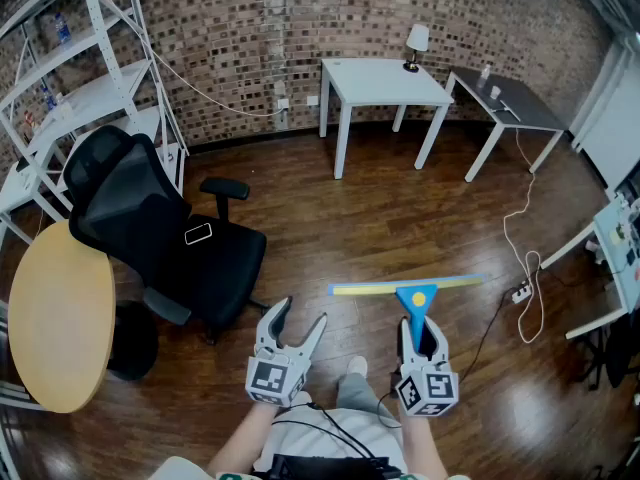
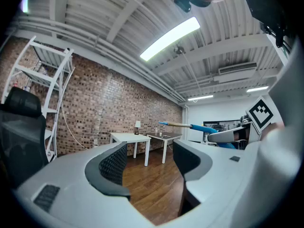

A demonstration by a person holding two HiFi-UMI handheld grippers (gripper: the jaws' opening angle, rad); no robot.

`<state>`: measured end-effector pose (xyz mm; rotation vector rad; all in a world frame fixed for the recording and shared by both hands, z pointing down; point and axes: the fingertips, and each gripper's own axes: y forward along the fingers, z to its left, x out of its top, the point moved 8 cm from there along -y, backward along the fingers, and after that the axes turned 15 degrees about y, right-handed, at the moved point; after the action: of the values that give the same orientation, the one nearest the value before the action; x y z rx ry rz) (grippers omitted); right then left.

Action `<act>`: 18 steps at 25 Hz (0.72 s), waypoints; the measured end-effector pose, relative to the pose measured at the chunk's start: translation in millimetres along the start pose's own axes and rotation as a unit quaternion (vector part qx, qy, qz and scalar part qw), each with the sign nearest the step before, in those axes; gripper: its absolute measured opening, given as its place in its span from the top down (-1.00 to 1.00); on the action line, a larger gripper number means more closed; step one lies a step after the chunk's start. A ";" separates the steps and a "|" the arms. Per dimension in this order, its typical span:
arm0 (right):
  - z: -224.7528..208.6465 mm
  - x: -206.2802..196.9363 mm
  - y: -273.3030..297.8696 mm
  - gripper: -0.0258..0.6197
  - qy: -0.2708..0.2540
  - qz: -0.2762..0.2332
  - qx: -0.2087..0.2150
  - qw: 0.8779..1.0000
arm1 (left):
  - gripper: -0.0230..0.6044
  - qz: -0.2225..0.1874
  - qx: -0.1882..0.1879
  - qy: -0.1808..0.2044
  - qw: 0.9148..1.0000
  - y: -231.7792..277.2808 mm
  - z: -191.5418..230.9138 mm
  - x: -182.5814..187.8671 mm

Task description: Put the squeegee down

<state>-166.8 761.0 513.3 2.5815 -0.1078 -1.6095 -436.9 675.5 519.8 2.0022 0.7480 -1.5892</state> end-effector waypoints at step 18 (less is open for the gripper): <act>-169.1 102.4 103.3 0.45 -0.074 -0.005 -0.003 0.997 | 0.00 0.030 -0.027 0.020 0.999 207.1 -87.4 37.3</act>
<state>29.2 654.7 508.3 2.4604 -0.1011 -1.8004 -228.1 584.9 508.4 2.0044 0.7314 -1.4832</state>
